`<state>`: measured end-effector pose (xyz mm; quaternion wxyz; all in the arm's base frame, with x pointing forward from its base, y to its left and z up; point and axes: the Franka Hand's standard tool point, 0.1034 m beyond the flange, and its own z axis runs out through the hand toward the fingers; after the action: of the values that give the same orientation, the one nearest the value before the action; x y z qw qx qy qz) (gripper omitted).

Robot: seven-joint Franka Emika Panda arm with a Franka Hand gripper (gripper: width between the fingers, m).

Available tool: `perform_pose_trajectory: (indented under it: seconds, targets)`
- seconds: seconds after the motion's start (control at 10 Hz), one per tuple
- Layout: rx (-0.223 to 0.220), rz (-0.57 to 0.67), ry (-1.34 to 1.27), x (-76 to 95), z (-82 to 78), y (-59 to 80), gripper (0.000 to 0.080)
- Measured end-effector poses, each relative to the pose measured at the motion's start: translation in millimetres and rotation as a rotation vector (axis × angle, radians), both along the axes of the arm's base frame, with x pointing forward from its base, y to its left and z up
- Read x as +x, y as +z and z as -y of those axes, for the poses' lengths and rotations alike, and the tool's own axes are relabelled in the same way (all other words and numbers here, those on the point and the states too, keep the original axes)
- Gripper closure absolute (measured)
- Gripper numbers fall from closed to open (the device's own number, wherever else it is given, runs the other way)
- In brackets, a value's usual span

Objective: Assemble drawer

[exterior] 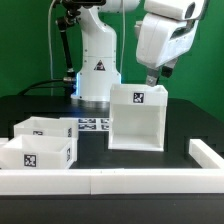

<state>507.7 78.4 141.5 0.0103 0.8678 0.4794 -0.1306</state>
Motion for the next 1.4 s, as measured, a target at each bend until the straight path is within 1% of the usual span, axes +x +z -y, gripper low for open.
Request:
perform_pose_trajectory:
  seconds: [0.6, 0.7, 0.8, 1.0, 1.1, 1.2, 1.3, 1.4]
  targets:
    - [0.001, 0.002, -0.003, 2.0, -0.7, 0.0, 0.0150]
    - [-0.005, 0.009, -0.035, 1.5, -0.4, 0.1, 0.0150]
    - [-0.018, 0.025, -0.096, -3.7, 2.5, 0.8, 0.0150]
    - [-0.083, 0.037, -0.425, -15.2, -0.4, 2.3, 0.0150]
    - [-0.088, 0.012, -0.534, -19.2, -4.3, 1.8, 0.0150]
    - [-0.089, 0.016, -0.552, -18.2, -4.5, 1.1, 0.0150]
    - [-0.109, 0.025, -0.632, -18.6, -5.1, 0.7, 0.0150]
    - [-0.120, 0.030, -0.675, -18.8, -5.3, 0.5, 0.0150]
